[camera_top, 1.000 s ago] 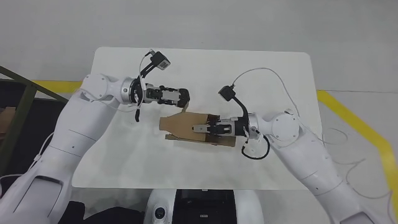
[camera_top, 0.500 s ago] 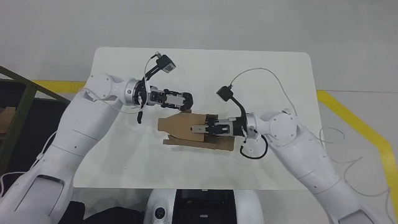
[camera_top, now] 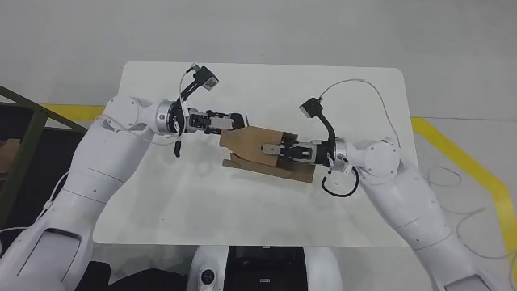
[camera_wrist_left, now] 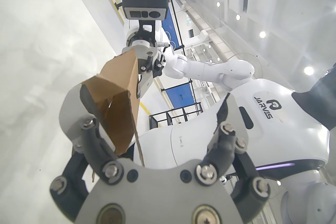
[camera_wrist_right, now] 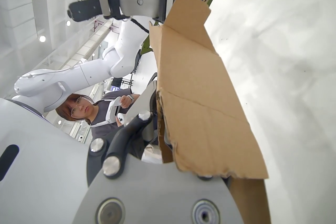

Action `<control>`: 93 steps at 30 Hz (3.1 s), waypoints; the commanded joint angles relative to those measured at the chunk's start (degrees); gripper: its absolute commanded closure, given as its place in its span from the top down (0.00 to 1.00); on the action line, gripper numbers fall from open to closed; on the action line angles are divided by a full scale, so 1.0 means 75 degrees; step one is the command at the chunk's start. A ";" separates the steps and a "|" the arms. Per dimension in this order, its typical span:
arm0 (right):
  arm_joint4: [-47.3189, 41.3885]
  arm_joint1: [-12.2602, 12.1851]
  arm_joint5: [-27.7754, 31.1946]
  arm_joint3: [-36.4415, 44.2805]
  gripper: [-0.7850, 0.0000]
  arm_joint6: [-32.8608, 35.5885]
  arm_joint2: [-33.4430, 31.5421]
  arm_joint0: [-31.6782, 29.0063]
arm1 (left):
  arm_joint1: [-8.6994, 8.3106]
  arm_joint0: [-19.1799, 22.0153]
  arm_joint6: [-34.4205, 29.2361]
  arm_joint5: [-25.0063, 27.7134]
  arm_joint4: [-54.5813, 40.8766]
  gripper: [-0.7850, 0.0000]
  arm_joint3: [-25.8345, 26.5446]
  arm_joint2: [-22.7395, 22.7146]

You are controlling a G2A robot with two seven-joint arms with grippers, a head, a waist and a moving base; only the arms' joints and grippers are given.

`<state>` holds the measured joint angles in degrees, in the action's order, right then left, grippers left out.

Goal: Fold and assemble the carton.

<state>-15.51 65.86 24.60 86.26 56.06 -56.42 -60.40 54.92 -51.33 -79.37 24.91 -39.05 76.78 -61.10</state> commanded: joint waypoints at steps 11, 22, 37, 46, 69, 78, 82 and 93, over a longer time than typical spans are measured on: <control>0.0077 -0.0046 -0.0153 -0.0001 0.00 -0.0201 -0.0220 -0.0125 | -0.0010 -0.0048 -0.0121 -0.0121 -0.0148 1.00 0.0060 -0.0023; 0.0705 0.0032 -0.0457 -0.0195 0.00 -0.0653 0.0088 -0.0014 | -0.0071 -0.0205 -0.0355 -0.0355 -0.0513 1.00 0.0697 -0.0253; 0.1069 0.0048 -0.0398 0.0258 0.00 -0.0851 0.0128 -0.0105 | 0.0064 0.0055 -0.0395 -0.0394 -0.0100 1.00 0.0810 0.0308; 0.1063 0.0000 -0.0382 0.0560 0.00 -0.0838 -0.0028 -0.0311 | 0.0088 0.0155 -0.0313 -0.0313 0.0161 1.00 0.0756 0.0433; 0.0522 -0.0149 -0.0305 0.1092 0.00 -0.0451 -0.0563 -0.0715 | -0.0071 -0.0206 -0.0120 -0.0120 0.0105 1.00 0.0278 -0.0173; 0.0525 -0.0143 -0.0386 0.0982 0.00 -0.0555 -0.0545 -0.0684 | -0.0045 -0.0176 -0.0183 -0.0183 0.0060 1.00 0.0540 -0.0030; 0.0507 -0.0141 -0.0427 0.0898 0.00 -0.0665 -0.0578 -0.0662 | -0.0056 -0.0219 -0.0245 -0.0245 0.0076 1.00 0.0644 0.0002; 0.0532 -0.0173 -0.0526 0.0884 0.00 -0.0981 -0.0841 -0.0723 | -0.0085 -0.0273 -0.0532 -0.0531 -0.0088 1.00 0.0778 0.0098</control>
<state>-11.59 64.58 20.73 92.83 48.89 -62.59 -65.76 54.30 -53.35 -83.30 21.00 -39.66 82.41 -60.42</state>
